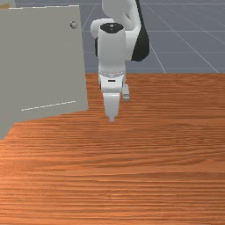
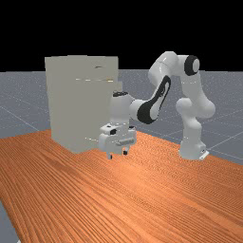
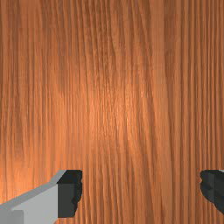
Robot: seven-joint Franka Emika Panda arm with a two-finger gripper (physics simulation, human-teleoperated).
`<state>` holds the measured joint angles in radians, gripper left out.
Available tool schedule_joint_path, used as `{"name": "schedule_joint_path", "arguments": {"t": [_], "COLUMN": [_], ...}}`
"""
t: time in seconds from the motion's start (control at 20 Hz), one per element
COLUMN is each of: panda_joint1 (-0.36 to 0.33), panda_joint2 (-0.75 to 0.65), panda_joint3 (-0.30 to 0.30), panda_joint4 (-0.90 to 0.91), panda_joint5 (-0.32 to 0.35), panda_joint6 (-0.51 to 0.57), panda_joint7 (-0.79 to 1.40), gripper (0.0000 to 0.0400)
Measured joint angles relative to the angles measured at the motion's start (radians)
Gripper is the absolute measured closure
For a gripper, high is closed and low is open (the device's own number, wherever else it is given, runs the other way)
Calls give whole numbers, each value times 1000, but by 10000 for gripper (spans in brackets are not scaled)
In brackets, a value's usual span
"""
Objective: Close the cabinet door
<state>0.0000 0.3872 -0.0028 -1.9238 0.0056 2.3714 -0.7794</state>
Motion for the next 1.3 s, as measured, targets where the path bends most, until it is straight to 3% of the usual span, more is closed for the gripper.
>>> {"name": "schedule_joint_path", "arguments": {"t": [0.05,0.15,0.3,0.35,0.4,0.45,0.55,0.65,0.85,1.1,1.3], "panda_joint1": [4,2,-1,24,45,59,72,69,66,70,64], "panda_joint2": [-1,0,0,-75,-132,-158,-158,-134,-122,-234,-343], "panda_joint3": [-10,-30,-38,-61,-76,-90,-119,-149,-164,-174,-207], "panda_joint4": [-5,-13,-15,-74,-80,-64,-22,15,34,-61,-170], "panda_joint5": [-17,-26,-29,-33,-21,2,71,161,238,243,198], "panda_joint6": [-12,-38,-49,-154,-255,-338,-461,-547,-595,-589,-572], "panda_joint7": [8,46,62,258,442,618,948,1232,1385,1387,1364], "gripper": [151,56,12,162,255,311,367,388,398,400,400]}}
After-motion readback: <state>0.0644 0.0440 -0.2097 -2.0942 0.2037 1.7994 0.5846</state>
